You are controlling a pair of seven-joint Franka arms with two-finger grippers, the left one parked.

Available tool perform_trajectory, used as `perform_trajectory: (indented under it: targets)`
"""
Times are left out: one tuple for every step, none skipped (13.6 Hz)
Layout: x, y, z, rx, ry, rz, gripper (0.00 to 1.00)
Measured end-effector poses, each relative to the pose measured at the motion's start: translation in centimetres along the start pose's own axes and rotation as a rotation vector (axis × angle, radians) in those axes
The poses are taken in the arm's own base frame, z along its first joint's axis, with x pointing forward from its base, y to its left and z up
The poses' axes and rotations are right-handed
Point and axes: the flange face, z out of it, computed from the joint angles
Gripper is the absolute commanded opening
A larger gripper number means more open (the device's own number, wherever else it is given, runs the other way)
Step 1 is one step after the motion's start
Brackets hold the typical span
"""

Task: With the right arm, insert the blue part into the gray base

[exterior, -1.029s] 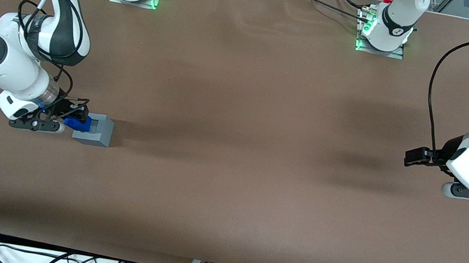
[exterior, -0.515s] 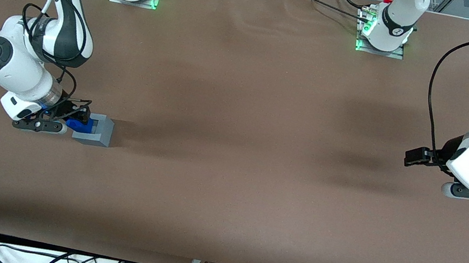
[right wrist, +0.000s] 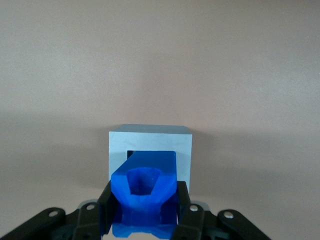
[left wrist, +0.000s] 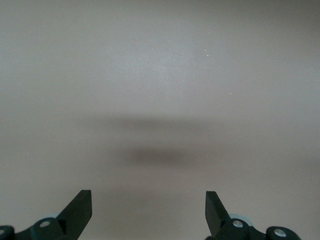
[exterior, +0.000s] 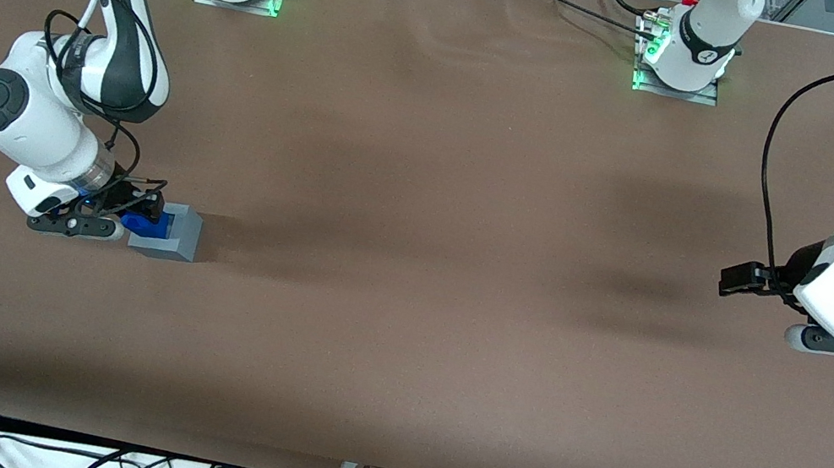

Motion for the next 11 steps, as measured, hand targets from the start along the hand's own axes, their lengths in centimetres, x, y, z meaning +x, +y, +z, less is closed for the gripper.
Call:
perform_trajectory:
  targets:
    - [0.00, -0.03, 0.00, 0.000, 0.000, 0.000, 0.24]
    - [0.01, -0.07, 0.01, 0.000, 0.001, 0.000, 0.24]
    - [0.02, -0.12, 0.01, 0.002, 0.002, 0.001, 0.24]
    - [0.02, -0.19, 0.03, 0.007, 0.002, 0.005, 0.24]
    - [0.01, -0.30, 0.10, 0.015, 0.001, 0.010, 0.24]
    - [-0.01, -0.40, 0.19, 0.018, -0.001, 0.012, 0.24]
    - [-0.01, -0.48, 0.27, 0.019, -0.001, 0.011, 0.24]
    - [0.00, -0.52, 0.33, 0.019, -0.001, 0.011, 0.25]
    - [0.00, -0.54, 0.36, 0.019, -0.002, 0.011, 0.27]
    - [0.00, -0.54, 0.43, 0.019, -0.002, 0.011, 0.44]
    - [0.00, -0.54, 0.52, 0.019, -0.003, 0.011, 0.66]
